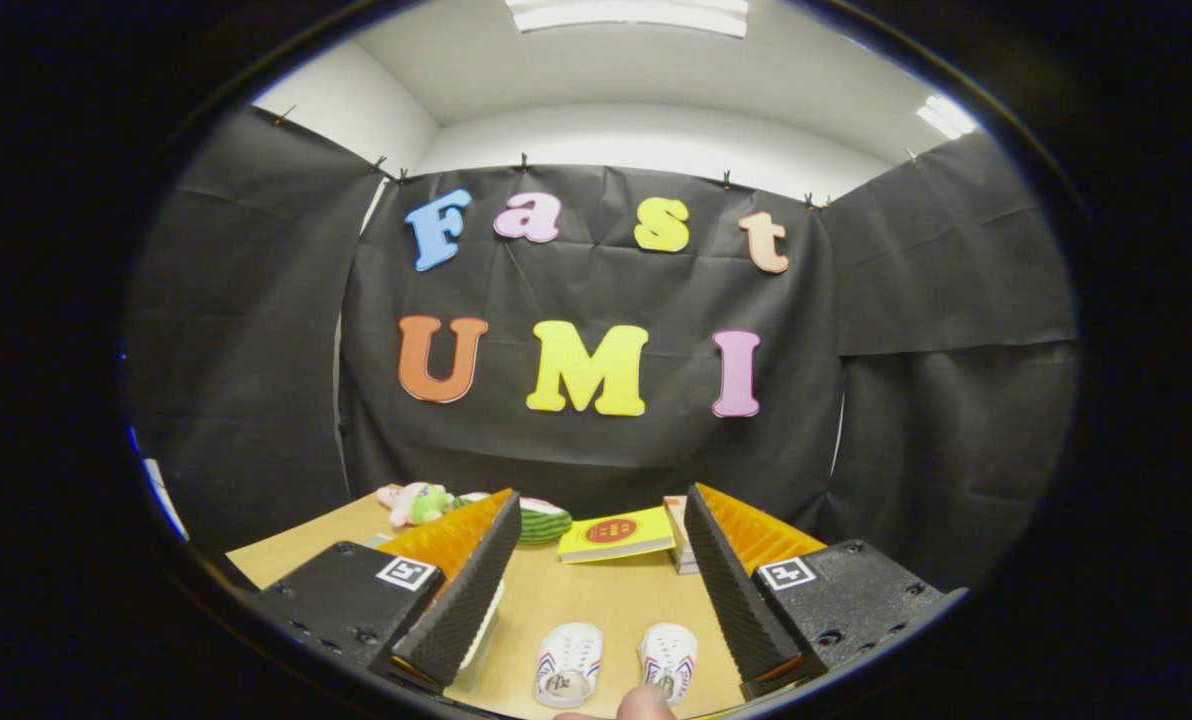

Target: Open the storage box then place both shoes into the box .Put the left shoe in first, then the right shoe, with the right side of both shoes facing outward in a uniform manner.

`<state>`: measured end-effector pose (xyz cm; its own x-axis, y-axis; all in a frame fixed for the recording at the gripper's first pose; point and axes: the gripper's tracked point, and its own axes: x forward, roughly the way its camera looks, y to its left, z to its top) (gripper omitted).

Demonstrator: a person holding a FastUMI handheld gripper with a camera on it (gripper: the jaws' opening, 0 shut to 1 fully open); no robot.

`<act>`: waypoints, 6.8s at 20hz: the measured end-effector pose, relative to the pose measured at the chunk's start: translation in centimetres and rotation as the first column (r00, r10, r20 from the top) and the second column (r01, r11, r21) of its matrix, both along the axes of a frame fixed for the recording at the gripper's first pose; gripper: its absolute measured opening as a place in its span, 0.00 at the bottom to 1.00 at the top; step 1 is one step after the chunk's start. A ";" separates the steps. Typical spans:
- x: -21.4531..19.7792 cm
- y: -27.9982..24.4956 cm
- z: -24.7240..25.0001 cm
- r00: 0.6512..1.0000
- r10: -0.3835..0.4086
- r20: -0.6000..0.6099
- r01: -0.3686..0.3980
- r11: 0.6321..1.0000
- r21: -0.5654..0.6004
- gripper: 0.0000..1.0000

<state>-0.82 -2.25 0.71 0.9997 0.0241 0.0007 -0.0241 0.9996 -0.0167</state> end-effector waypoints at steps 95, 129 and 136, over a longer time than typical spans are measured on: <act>1.2 23.0 -2.6 0.769 0.613 -0.181 -0.600 0.790 0.127 1.00; 6.7 0.5 -40.4 0.355 0.245 -0.902 -0.137 0.968 0.209 1.00; 6.1 3.4 -41.7 0.280 0.349 -0.894 -0.046 0.935 0.351 0.51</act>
<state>5.30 1.10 -40.98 0.2799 0.3715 -0.8852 -0.0692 0.9275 0.3673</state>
